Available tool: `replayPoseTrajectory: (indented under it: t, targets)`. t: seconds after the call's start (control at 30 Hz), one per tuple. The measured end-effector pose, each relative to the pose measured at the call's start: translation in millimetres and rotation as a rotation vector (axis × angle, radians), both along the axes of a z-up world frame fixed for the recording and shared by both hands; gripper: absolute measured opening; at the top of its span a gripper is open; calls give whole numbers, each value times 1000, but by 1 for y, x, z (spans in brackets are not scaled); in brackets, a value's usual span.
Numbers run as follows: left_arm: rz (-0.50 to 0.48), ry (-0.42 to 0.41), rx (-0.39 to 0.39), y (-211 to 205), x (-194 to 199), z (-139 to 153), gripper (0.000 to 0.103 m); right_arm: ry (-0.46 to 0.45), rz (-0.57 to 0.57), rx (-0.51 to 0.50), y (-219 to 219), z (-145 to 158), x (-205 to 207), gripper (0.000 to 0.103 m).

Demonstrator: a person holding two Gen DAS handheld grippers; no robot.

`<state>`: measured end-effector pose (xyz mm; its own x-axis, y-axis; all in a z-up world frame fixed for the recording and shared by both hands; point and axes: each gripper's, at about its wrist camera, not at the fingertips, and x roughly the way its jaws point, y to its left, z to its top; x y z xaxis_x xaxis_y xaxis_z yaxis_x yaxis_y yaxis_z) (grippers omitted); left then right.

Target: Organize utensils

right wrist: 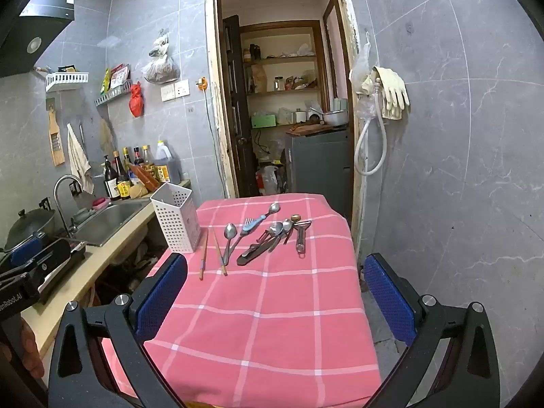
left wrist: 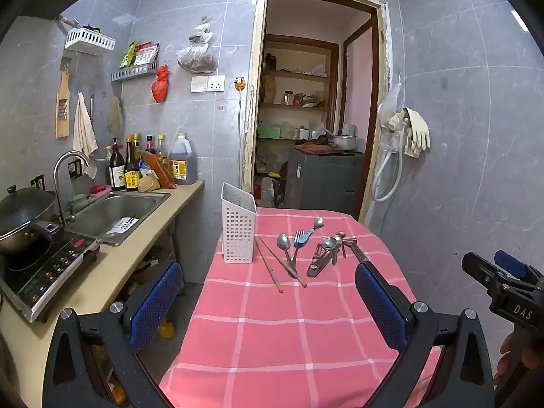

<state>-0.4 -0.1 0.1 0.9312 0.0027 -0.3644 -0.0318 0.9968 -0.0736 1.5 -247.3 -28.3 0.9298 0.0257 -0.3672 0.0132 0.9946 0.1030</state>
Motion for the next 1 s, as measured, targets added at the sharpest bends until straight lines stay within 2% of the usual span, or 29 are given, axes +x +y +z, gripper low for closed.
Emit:
replayPoseTrajectory:
  t: [1.0]
  targets:
    - [8, 13, -9, 10, -2, 3, 103, 8, 2, -7, 2, -3, 3, 102]
